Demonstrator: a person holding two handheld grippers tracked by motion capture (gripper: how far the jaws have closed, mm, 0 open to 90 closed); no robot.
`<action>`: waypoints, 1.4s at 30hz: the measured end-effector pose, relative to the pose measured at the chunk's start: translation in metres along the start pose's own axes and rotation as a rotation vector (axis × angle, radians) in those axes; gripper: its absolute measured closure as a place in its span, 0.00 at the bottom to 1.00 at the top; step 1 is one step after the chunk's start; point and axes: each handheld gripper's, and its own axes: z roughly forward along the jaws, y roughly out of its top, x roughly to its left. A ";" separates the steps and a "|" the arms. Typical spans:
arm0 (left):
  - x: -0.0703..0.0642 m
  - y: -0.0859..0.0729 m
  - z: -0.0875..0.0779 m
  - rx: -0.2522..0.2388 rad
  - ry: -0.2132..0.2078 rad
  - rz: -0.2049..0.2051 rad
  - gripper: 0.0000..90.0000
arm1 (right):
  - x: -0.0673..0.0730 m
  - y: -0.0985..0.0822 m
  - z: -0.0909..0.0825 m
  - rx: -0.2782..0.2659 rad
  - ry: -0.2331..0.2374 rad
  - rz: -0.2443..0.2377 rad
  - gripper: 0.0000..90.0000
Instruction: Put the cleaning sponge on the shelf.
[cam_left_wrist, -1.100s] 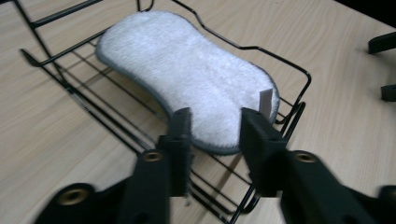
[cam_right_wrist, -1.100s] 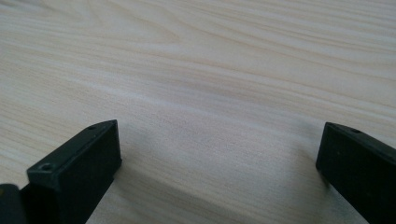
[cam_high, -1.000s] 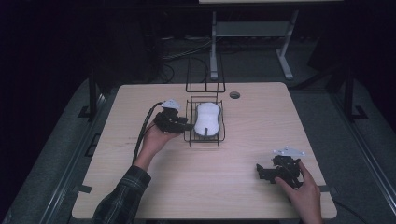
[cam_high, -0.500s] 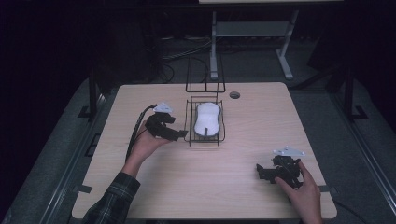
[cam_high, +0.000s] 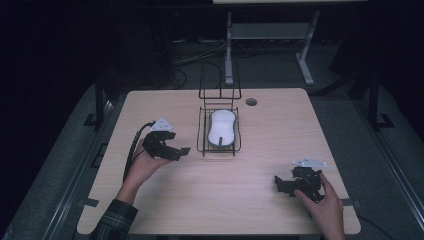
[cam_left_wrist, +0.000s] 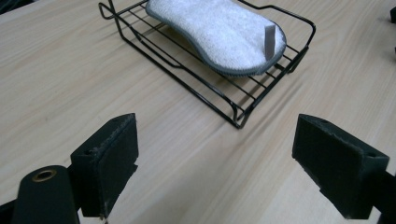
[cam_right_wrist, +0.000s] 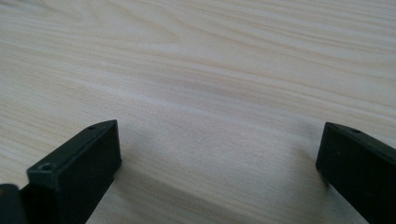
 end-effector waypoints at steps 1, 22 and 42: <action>0.000 0.000 0.000 0.000 0.000 0.000 0.15 | 0.000 0.000 0.000 0.000 0.000 0.000 0.00; -0.022 -0.059 -0.022 -0.011 0.039 0.013 0.16 | 0.000 0.000 0.000 0.000 0.000 0.001 0.00; -0.032 -0.110 -0.030 0.056 0.088 0.016 0.15 | 0.000 0.000 0.000 0.000 0.001 -0.001 0.00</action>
